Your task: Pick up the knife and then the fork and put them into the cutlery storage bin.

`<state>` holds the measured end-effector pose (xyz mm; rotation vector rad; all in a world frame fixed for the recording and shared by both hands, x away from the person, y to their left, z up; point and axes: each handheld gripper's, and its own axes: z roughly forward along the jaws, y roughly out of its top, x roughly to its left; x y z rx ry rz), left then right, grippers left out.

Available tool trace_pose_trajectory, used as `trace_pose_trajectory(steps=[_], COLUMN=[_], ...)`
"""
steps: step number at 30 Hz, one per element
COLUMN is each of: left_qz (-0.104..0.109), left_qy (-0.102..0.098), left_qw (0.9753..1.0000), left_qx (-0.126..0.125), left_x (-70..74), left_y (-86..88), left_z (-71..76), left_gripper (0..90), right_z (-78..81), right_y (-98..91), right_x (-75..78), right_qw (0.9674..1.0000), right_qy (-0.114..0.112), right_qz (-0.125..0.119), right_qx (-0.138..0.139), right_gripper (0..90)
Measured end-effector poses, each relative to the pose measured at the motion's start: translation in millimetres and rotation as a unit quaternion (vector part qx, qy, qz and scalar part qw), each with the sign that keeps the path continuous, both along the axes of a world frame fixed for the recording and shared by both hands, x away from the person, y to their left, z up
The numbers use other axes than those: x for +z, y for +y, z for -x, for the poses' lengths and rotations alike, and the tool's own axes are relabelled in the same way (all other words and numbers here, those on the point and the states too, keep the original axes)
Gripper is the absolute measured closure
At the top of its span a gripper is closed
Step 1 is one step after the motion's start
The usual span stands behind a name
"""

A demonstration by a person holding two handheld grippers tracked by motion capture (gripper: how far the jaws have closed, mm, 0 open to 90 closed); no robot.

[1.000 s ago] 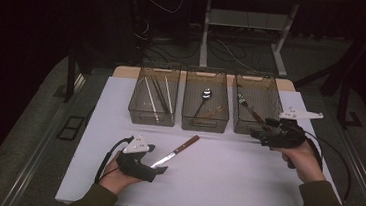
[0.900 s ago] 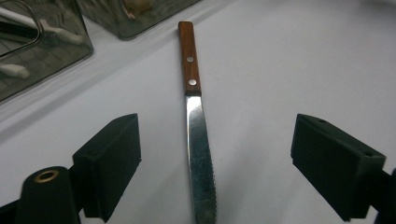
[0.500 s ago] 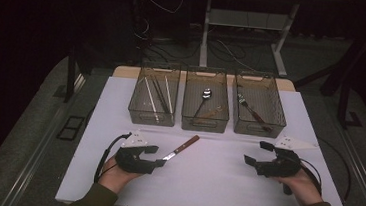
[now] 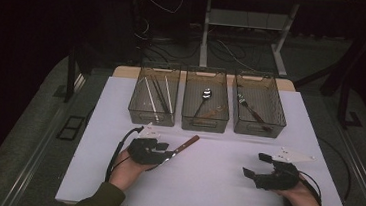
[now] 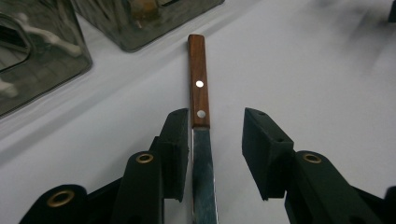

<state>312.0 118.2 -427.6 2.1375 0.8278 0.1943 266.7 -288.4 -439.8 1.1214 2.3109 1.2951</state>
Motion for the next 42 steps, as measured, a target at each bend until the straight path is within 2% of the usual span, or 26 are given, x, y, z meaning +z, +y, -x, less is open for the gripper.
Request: trace_pose_trajectory(steps=[7, 14, 23, 26, 27, 28, 32, 39, 42], left_qz=[-0.042, -0.055, -0.071, -0.089, -0.090, -0.096, -0.093, -0.069, -0.062], left_qy=[0.017, 0.018, 0.009, -0.001, -0.001, -0.006, -0.005, 0.010, 0.015], left_qw=[0.9989, 0.9982, 0.9974, 0.9960, 0.9959, 0.9954, 0.9957, 0.9975, 0.9979], left_qx=[0.006, 0.019, 0.012, 0.011, 0.014, 0.006, -0.004, -0.013, -0.016], left_x=[-7.5, -12.9, -17.4, -16.4, -16.4, -15.9, -16.0, -16.5, -14.6], left_y=[-22.2, -28.1, -31.8, -35.1, -36.7, -36.5, -34.7, -27.7, -24.6], left_z=[-14.8, -18.7, -16.7, -14.9, -13.5, -14.8, -16.6, -21.0, -21.2], left_gripper=[66.0, 71.0, 75.3, 75.5, 75.8, 76.3, 76.7, 77.0, 77.0], right_z=[-0.2, -0.2, -0.4, -0.4, -0.5, -0.9, -3.4, -4.8, -5.2], right_y=[-1.3, -1.2, -1.5, -1.5, -1.6, -2.1, -5.3, -4.0, -3.8], right_x=[0.5, 1.0, 1.7, 1.8, 1.5, 1.0, 0.9, -0.7, 1.3], right_qw=[1.0000, 1.0000, 1.0000, 1.0000, 1.0000, 0.9999, 0.9987, 0.9991, 0.9989], right_qy=[0.000, 0.000, -0.004, -0.004, 0.000, 0.007, 0.028, 0.038, 0.044], right_qz=[-0.002, -0.005, -0.006, -0.003, -0.004, -0.009, -0.041, -0.019, -0.017], right_qx=[-0.001, 0.000, 0.000, 0.001, 0.001, 0.000, -0.004, 0.003, 0.006], right_gripper=[16.5, 16.5, 16.5, 16.5, 16.5, 16.5, 16.5, 16.5, 16.5])
